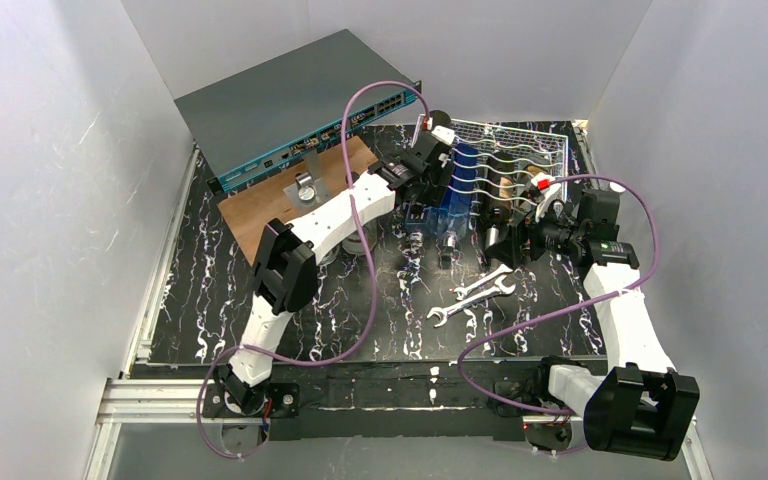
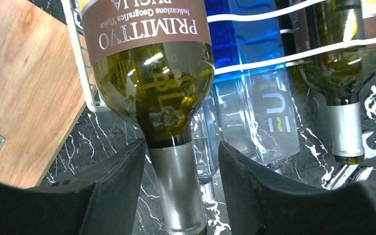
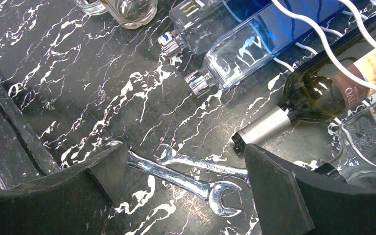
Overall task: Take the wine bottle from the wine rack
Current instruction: Pick up the wine bottle from the wine rack.
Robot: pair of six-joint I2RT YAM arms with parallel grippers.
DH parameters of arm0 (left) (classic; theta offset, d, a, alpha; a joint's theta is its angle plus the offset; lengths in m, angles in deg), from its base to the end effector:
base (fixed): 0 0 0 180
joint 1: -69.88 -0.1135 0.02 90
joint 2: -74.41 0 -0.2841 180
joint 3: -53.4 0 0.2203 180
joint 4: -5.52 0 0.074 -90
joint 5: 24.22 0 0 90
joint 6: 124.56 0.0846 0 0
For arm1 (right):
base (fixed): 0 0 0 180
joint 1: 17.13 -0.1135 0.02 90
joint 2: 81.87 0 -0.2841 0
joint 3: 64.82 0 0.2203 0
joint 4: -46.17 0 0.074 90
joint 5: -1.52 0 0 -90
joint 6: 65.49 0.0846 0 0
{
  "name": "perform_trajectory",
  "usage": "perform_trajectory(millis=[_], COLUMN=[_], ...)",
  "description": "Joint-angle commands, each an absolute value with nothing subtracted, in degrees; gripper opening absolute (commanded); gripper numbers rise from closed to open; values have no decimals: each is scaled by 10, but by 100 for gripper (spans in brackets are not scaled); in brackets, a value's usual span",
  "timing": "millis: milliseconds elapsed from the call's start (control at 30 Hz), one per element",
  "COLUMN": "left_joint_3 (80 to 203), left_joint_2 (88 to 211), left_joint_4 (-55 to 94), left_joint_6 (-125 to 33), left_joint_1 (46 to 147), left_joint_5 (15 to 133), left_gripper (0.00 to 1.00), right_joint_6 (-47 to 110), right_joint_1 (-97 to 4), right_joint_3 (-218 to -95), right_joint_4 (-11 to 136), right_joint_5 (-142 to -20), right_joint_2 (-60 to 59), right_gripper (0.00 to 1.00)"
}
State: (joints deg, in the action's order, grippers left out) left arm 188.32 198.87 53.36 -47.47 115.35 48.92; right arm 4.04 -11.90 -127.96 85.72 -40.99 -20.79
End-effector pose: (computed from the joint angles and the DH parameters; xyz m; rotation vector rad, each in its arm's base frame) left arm 0.3825 -0.3539 0.2937 0.4611 2.1527 -0.2454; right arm 0.2117 0.0432 0.2903 -0.6978 1.9317 0.6407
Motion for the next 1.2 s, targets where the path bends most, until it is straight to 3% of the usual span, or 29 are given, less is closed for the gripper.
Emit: perform_trajectory(millis=[0, 333, 1167], left_joint_3=[1904, 1925, 1946], left_joint_2=[1997, 2027, 2057], left_joint_4=[542, 547, 549], left_joint_6=[-481, -477, -490], left_joint_1=[1147, 1143, 1141], left_joint_5=[487, 473, 475], left_gripper=[53, 44, 41], right_joint_6=[29, 26, 22], right_joint_1=[-118, -118, -119], right_joint_3=[-1283, -1282, -1282], right_joint_4=[847, 847, 847], right_joint_5=[-414, -420, -431], right_joint_2=[-213, -215, -217], right_gripper=[98, 98, 98])
